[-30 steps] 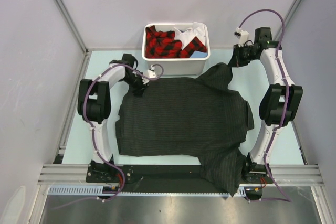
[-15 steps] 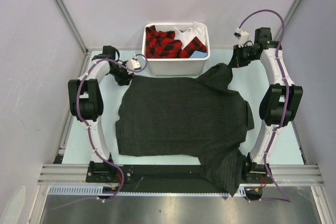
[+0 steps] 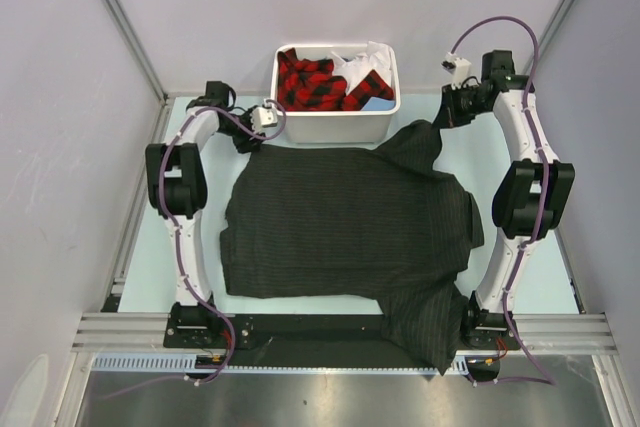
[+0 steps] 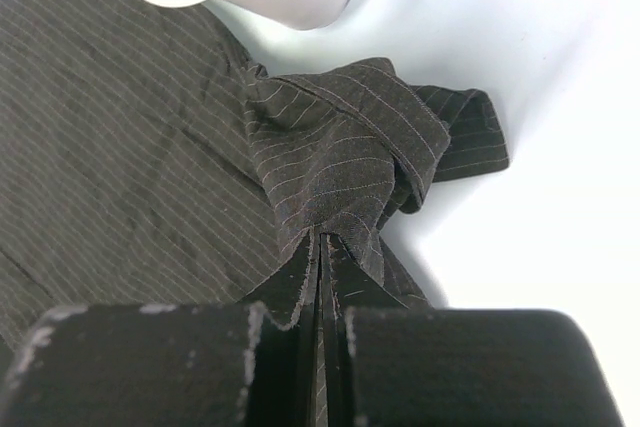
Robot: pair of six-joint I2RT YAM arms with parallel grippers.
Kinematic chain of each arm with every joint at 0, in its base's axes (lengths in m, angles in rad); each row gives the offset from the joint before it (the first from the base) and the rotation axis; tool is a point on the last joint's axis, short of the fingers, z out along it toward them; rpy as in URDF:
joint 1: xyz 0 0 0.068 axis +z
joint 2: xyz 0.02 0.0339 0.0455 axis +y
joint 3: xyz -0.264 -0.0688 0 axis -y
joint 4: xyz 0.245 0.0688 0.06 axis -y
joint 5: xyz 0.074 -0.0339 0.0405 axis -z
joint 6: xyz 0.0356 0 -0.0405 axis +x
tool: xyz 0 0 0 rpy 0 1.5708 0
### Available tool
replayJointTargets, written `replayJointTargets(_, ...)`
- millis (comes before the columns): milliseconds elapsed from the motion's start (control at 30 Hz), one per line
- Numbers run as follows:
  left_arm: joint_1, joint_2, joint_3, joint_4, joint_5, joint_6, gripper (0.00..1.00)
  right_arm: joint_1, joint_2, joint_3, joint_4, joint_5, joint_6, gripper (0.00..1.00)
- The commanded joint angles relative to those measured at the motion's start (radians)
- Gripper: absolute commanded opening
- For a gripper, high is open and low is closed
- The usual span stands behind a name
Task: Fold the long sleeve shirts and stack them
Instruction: Fold the shirt
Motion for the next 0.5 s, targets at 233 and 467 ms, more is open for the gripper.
replayJointTargets(233,-0.006,0.086,0.127,-0.021,0.048,0.087,0.57,0.017,0.021,0.054,-0.020,0.032,-0.019,0.00)
replayJointTargets(467,-0.017,0.081,0.139,-0.116,0.039,0.169,0.32,0.019,0.018,0.063,-0.029,0.029,-0.019,0.00)
